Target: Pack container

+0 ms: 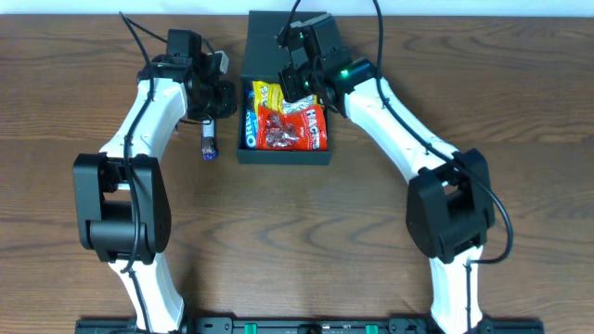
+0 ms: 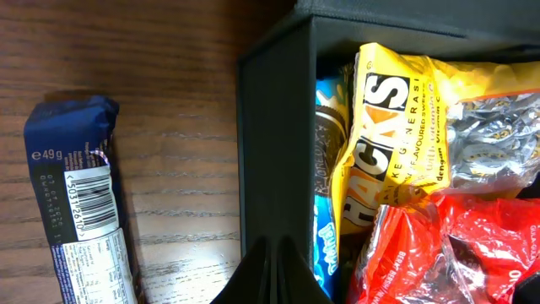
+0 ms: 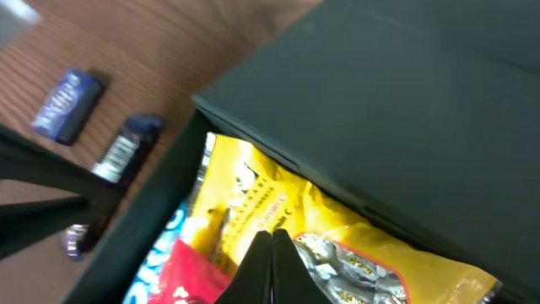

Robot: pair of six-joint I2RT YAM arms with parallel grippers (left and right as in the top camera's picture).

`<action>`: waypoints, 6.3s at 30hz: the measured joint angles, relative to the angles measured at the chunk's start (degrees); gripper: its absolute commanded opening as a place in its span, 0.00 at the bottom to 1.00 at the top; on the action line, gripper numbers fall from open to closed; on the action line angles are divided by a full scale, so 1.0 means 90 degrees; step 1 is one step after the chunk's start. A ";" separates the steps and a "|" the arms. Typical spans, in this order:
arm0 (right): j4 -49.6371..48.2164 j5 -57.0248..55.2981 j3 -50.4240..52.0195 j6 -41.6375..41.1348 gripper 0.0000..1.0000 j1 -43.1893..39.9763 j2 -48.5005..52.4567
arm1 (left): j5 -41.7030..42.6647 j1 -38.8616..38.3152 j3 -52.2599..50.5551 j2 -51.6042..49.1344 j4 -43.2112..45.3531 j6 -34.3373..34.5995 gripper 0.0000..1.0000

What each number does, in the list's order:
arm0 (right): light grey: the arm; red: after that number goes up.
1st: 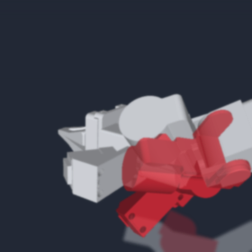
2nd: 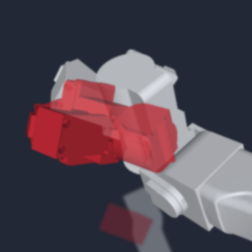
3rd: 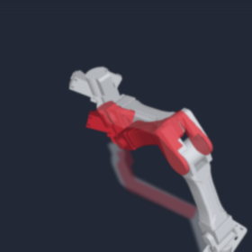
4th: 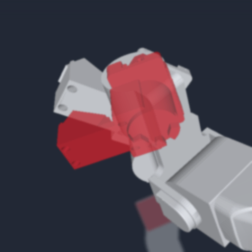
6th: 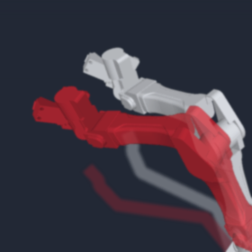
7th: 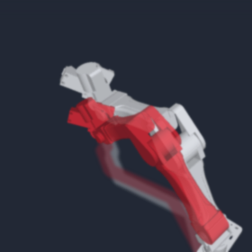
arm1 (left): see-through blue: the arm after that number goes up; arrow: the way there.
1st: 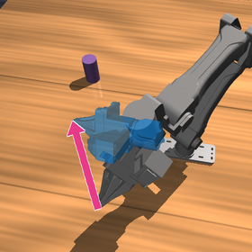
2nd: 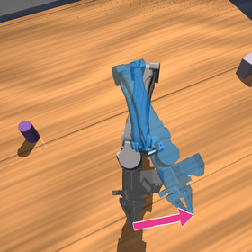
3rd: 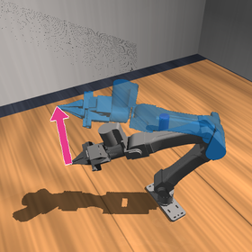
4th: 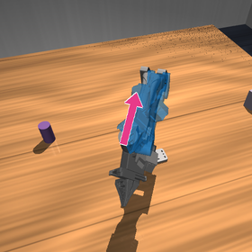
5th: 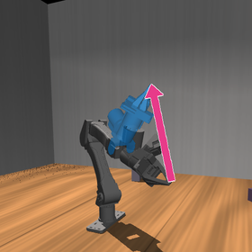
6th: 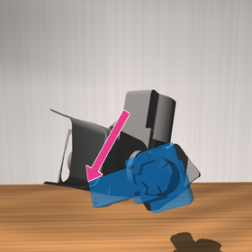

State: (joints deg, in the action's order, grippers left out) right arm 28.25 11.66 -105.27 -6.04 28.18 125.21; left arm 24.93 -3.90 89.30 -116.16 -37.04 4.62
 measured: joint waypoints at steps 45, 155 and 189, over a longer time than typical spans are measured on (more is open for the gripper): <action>0.1715 -0.0418 0.0284 -0.1438 0.01 -0.1785 -0.0002 | 0.0182 0.0000 0.0000 0.0000 -0.0352 0.0029 0.06; 0.0954 -0.0248 0.1100 -0.0974 0.52 -0.1821 -0.1617 | -0.1977 -0.0610 0.1047 0.0789 -0.0427 -0.0270 0.09; 0.1005 -0.0121 0.1100 -0.0811 0.53 -0.1821 -0.1617 | -0.3400 -0.1630 0.1044 0.0345 -0.0653 0.0284 0.58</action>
State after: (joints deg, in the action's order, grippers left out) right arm 37.30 10.57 -95.37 -13.34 11.79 110.65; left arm -5.67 -18.57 98.70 -113.06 -42.92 7.18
